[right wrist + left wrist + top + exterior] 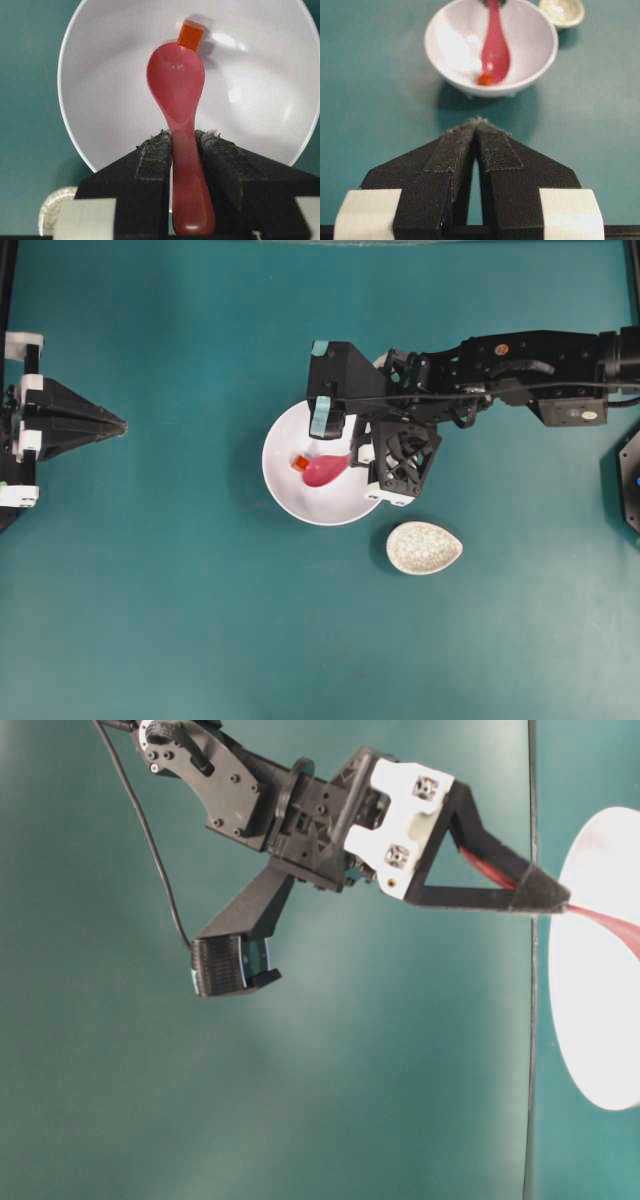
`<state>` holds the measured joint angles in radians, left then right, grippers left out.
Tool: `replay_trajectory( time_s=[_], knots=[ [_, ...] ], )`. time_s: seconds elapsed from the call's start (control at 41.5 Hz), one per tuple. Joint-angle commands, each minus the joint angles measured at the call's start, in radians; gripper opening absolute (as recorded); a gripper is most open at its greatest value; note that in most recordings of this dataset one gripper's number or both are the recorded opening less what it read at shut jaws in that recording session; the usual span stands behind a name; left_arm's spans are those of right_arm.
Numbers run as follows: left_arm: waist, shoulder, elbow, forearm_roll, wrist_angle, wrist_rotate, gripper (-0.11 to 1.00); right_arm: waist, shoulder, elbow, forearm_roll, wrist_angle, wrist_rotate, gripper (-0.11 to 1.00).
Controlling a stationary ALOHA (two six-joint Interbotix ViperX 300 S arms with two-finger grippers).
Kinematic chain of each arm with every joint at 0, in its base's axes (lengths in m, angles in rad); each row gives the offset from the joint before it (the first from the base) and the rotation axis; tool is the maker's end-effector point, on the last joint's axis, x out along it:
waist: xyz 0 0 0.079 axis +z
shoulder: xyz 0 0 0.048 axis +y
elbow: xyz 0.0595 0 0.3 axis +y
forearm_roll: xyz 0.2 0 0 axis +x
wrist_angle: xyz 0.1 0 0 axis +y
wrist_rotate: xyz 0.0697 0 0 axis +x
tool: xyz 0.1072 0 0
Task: Grip the spoon and scoop the red block from the bowl with right arm.
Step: 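Lower the spoon bowl into the white bowl beside the red cube, then drag the spoon under the red cube to scoop it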
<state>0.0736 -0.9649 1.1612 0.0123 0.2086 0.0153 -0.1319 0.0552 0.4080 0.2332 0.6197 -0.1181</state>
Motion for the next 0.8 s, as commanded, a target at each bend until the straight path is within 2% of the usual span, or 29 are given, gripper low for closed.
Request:
replay_trajectory(
  time_s=[0.0, 0.458, 0.771],
  knots=[
    [0.003, 0.005, -0.017, 0.003, -0.011, 0.002, 0.0, -0.009, -0.012, -0.026, -0.002, -0.021, 0.002, 0.25],
    [0.003, 0.005, -0.017, 0.003, -0.011, 0.002, 0.0, -0.023, -0.012, -0.029, 0.003, -0.083, 0.006, 0.25],
    [0.003, 0.005, -0.018, 0.003, -0.011, 0.002, 0.0, -0.023, -0.014, -0.029, 0.002, -0.084, 0.064, 0.25]
  ],
)
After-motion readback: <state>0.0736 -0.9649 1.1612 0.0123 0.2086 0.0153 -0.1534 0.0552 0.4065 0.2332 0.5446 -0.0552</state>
